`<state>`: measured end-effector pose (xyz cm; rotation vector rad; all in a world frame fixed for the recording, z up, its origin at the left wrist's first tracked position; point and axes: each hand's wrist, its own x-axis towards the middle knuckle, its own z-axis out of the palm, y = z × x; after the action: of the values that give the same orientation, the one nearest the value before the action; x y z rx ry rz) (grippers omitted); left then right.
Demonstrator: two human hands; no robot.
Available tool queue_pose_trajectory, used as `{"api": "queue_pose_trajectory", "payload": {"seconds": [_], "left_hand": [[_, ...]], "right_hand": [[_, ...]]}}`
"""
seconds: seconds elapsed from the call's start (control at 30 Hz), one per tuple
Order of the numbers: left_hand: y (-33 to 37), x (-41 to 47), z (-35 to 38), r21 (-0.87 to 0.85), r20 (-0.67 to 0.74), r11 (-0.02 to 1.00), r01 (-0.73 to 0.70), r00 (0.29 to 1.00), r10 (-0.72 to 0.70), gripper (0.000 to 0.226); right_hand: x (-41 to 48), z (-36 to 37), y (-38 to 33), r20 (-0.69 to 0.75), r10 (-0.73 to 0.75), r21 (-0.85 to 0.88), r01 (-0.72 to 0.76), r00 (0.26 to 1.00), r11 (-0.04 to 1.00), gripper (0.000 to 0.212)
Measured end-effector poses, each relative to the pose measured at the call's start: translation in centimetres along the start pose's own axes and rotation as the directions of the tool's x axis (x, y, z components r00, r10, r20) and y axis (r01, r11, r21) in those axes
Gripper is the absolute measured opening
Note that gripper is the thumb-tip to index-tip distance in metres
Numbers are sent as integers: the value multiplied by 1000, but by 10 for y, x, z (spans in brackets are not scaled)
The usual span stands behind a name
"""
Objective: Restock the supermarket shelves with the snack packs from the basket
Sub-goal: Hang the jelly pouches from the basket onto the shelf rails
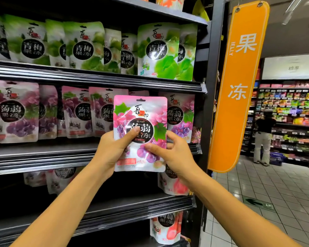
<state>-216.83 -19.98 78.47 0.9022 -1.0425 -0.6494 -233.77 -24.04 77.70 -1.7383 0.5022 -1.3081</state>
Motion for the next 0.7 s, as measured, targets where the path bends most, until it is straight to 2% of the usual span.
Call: {"api": "queue_pose_trajectory", "payload": {"seconds": [0.07,0.13,0.2,0.3,0.4,0.5,0.63,0.7], "left_hand": [[-1,1,-2,75,-33,996,-55,998,57,62],[-3,-1,-5,243,-57,954,-176,979,195,66],[-9,-9,-4,427,24,842,-330,935,355,52],[-21,-21,6,627,233,587,-512,842,486,35],[-30,-25,18,711,345,445,-544,822,453,39],[-37,-25,26,763,365,392,-514,843,394,50],[-50,-20,38,825,373,293,-482,856,358,57],[-57,-19,45,861,371,220,-459,862,347,60]], "right_hand": [[4,-5,2,-26,50,73,-48,998,996,30],[9,-12,5,-69,73,95,-66,995,993,25],[17,-18,8,-117,92,101,-80,989,992,25],[35,-27,11,-188,107,42,-101,976,994,25],[52,-34,12,-252,69,-38,-81,965,996,17],[61,-39,15,-271,32,-79,-56,962,995,12],[70,-41,20,-302,-49,-190,-10,952,982,15],[69,-41,21,-258,-50,-227,-10,965,974,26]]}}
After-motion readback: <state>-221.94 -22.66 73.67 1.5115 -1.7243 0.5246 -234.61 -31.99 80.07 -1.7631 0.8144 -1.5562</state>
